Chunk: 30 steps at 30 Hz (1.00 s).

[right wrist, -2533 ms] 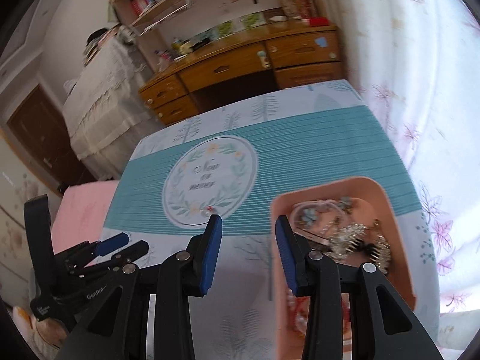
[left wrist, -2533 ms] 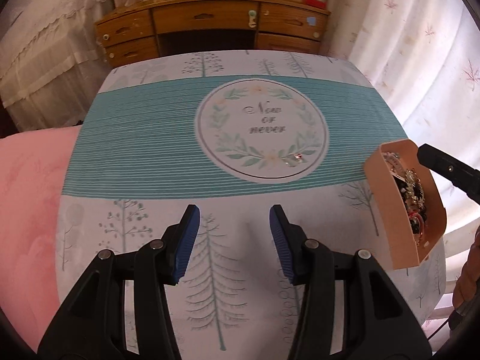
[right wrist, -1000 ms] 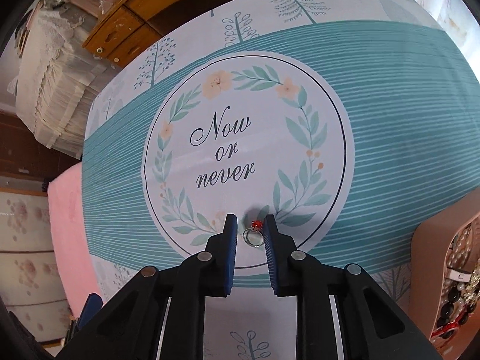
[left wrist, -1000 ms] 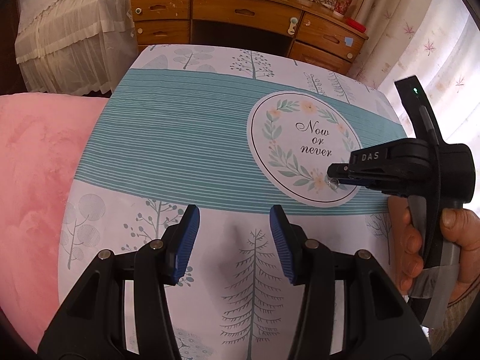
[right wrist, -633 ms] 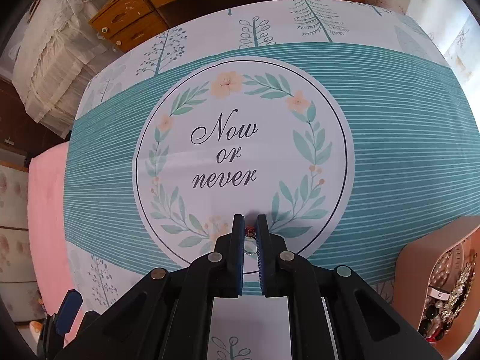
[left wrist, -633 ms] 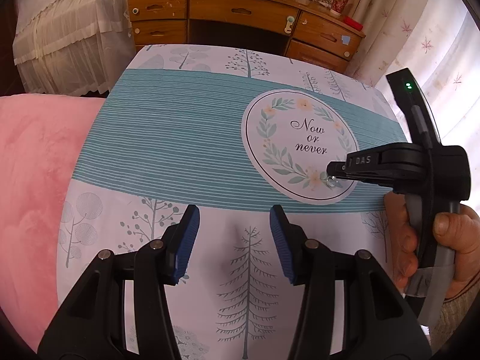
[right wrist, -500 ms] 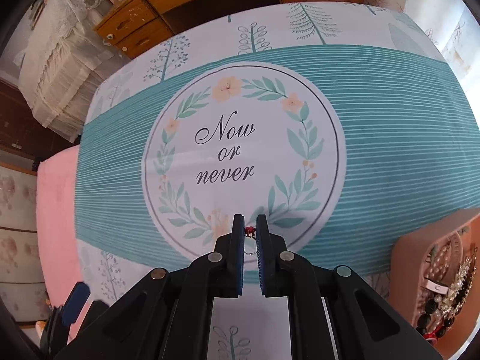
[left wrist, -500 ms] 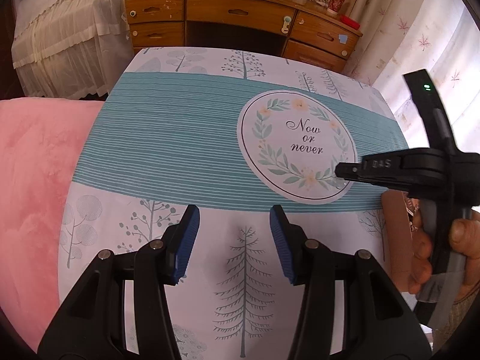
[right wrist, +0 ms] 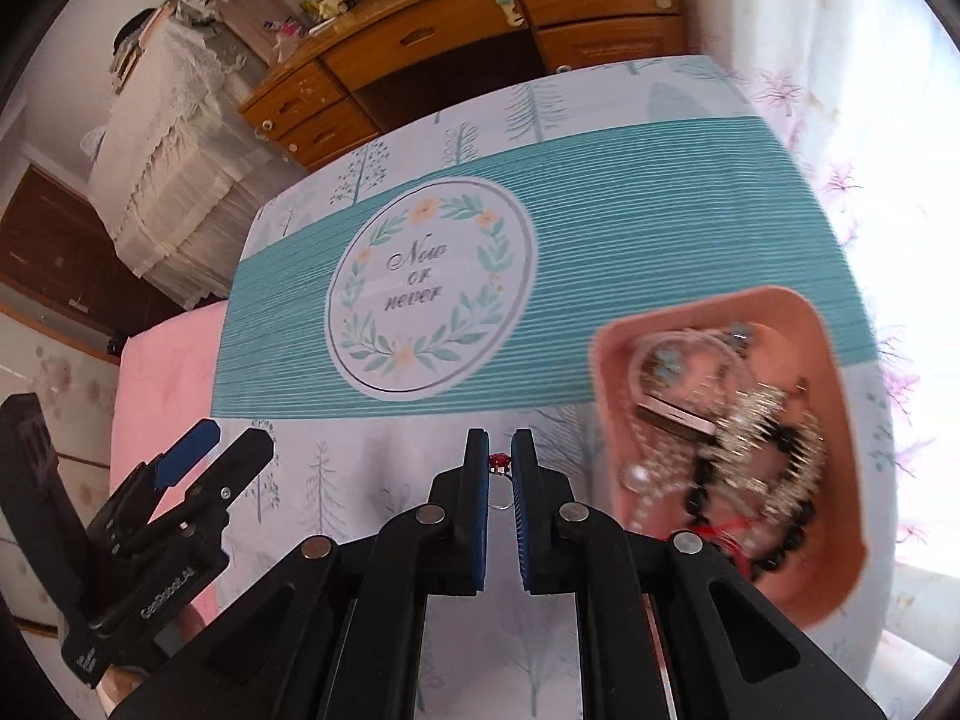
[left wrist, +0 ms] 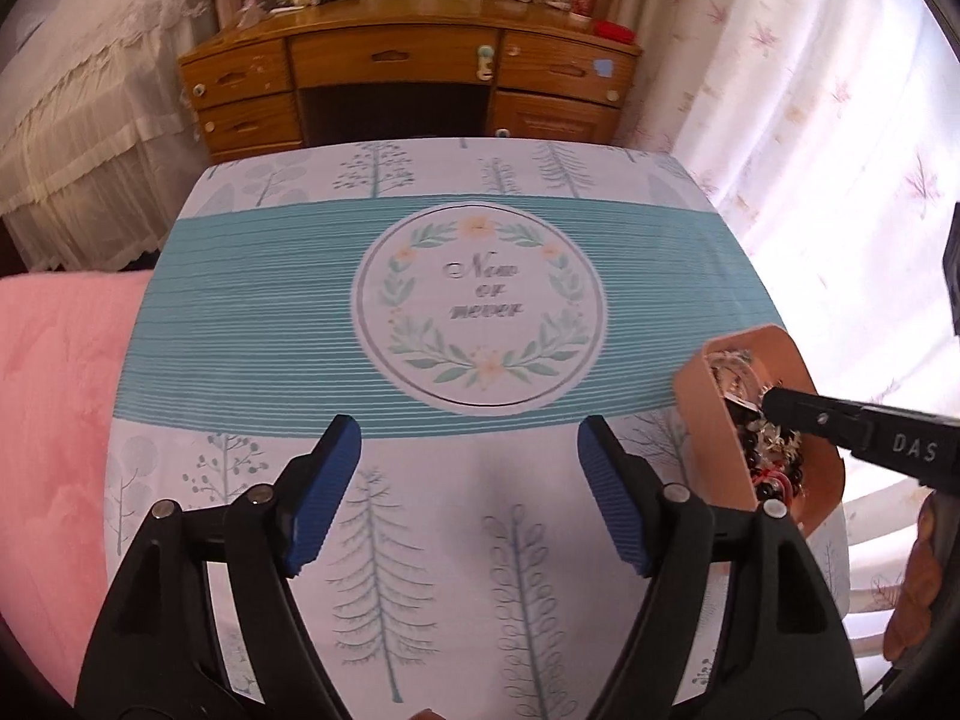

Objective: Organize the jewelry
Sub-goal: 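Carry the silver ring with the right gripper over the tray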

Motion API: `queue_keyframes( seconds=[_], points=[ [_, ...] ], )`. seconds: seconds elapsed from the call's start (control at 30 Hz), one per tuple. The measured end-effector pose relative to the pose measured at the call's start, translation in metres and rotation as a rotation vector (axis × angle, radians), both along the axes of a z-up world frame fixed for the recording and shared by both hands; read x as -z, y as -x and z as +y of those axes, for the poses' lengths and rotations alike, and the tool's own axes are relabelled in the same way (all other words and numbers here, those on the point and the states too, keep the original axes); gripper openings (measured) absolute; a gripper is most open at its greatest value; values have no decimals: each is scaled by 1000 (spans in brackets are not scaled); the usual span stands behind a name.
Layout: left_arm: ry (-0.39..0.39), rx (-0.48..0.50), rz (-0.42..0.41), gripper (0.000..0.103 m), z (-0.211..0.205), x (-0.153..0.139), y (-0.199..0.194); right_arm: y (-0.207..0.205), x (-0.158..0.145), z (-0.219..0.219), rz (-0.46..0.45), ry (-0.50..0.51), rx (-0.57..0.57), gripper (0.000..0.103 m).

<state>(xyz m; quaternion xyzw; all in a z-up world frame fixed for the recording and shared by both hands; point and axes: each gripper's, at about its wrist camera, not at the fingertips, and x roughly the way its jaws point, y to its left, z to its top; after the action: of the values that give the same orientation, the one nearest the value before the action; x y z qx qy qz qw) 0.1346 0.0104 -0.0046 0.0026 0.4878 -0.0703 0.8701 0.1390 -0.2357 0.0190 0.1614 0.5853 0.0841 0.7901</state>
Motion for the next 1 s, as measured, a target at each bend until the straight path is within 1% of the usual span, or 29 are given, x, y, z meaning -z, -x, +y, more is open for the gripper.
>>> queue_keyframes(
  seconds=[0.1,0.23,0.33,0.43,0.63,0.7,0.83,1.0],
  points=[
    [-6,51,-13,78,-28,-5,4,15,-13,-28,-35,38,27,8],
    [-21,114,-39,79,-65,-13,8,23,-23,-64,-59,73,79,8],
    [-25,151,-48,79,-91,-16,6,23,-24,-87,-65,104,118,8],
    [-38,163,-57,79,-109,-18,2,17,-18,-104,-59,132,141,8],
    [-41,159,-24,79,-125,-11,-15,-8,2,-122,-41,187,170,8],
    [-40,158,-11,79,-129,-7,-20,-19,11,-119,-38,200,180,8],
    [-41,152,4,79,-130,-1,-26,-33,22,-129,-20,191,193,8],
    [-43,147,13,79,-127,2,-27,-34,28,-127,-11,196,199,8]
  ],
)
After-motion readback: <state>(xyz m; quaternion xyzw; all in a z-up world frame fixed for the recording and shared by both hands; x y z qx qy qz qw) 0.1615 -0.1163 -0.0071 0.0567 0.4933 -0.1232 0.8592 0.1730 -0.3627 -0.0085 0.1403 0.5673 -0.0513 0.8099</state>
